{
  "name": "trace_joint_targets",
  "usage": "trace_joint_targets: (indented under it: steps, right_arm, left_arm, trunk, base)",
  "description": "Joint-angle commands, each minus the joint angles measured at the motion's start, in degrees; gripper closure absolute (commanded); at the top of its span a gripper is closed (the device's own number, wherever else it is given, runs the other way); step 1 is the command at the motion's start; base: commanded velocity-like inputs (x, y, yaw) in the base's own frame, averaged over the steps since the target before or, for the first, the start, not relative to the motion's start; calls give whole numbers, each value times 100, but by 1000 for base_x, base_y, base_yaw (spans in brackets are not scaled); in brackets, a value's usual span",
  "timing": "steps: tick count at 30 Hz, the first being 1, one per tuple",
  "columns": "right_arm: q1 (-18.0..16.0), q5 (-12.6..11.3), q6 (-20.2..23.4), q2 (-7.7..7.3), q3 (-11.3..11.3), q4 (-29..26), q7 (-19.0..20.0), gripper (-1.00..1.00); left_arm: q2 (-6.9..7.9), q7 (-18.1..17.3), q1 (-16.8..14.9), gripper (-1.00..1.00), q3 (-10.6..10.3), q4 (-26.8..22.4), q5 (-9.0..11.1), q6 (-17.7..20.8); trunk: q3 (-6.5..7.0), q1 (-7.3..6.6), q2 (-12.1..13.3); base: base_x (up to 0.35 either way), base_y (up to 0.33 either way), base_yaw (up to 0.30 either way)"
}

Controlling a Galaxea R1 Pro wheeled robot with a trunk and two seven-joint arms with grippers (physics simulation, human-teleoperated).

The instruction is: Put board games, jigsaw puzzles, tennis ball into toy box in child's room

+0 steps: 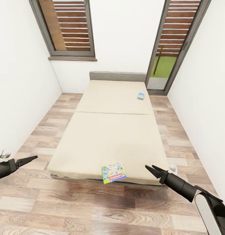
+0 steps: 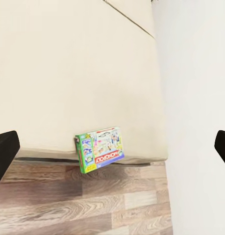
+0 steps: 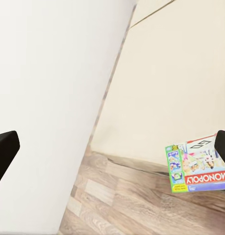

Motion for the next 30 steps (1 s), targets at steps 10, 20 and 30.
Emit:
trace_joint_targets:
  steps: [10, 20, 30]
  right_arm:
    - [-4, -27, 12, 0, -4, -2, -8, -100]
    - [-4, -27, -3, 0, -4, -2, -17, -100]
    - [-4, -27, -3, 0, -4, -2, -18, -100]
  left_arm:
    - [1, -27, -5, -100, 4, 0, -14, 21]
    - [1, -30, -5, -100, 4, 0, -14, 21]
    - [1, -32, -5, -100, 2, 0, -14, 21]
  trunk:
    - [87, 3, -9]
    - [183, 3, -9]
    - [278, 3, -9]
  base:
    - [0, 0, 0]
    - [0, 0, 0]
    - [0, 0, 0]
